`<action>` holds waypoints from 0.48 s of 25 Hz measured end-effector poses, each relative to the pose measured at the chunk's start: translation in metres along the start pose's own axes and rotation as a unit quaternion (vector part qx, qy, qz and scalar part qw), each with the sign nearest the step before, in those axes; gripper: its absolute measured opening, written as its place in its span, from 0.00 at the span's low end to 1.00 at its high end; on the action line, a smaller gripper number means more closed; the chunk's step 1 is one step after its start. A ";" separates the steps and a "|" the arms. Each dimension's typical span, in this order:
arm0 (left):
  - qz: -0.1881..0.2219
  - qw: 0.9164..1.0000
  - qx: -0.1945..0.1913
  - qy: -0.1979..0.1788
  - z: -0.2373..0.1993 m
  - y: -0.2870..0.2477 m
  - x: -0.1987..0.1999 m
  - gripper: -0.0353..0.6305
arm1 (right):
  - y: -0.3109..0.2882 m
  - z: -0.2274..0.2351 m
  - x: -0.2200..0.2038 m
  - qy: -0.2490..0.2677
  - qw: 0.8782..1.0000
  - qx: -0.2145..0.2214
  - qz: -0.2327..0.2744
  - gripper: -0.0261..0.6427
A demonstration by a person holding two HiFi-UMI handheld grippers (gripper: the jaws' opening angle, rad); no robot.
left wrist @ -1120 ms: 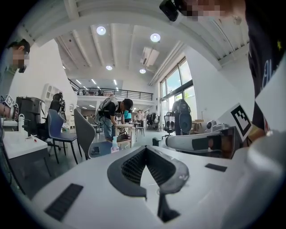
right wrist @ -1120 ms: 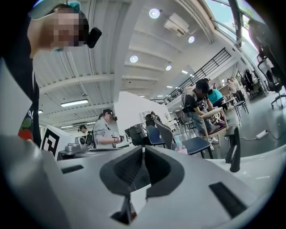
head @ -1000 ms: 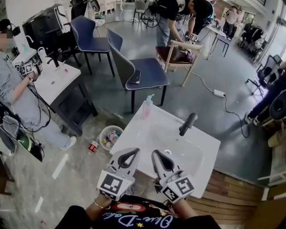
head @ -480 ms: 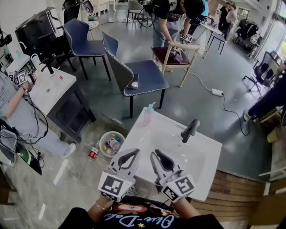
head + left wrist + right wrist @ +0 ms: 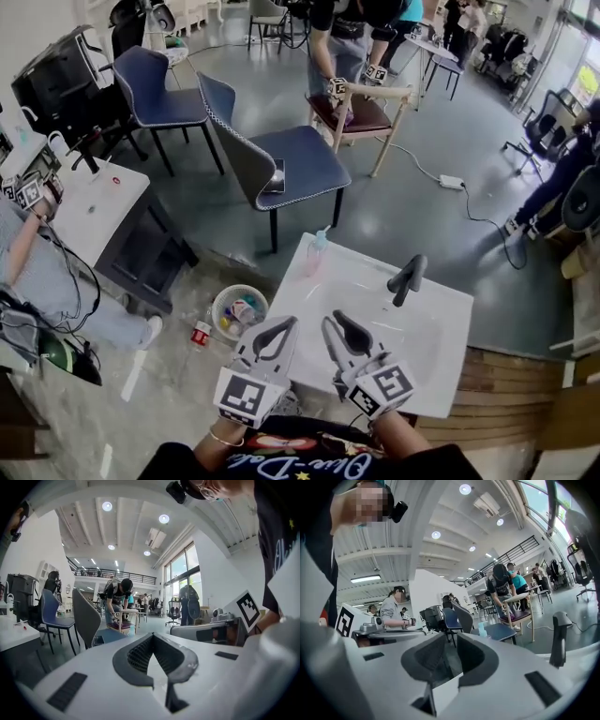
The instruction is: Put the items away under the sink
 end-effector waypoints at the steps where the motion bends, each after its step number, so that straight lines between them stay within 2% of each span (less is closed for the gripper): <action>1: 0.000 1.000 -0.004 0.002 -0.001 -0.002 -0.002 0.06 | -0.002 0.002 -0.001 0.001 1.000 -0.006 -0.005 0.16; 6: -0.008 1.000 -0.015 0.003 -0.011 -0.009 -0.010 0.06 | -0.010 0.008 -0.005 0.001 1.000 -0.029 -0.005 0.17; 12: -0.012 1.000 -0.011 0.012 -0.023 -0.019 -0.009 0.06 | -0.019 0.016 -0.007 0.008 0.999 -0.031 -0.014 0.19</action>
Point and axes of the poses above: the fingertips, and each gripper's own axes: y backward along the fingers, z to its right, x out of its top, the point moved 7 cm from there along y, backward along the fingers, and after that the axes turned 7 degrees about -z, right-handed, at the moved point
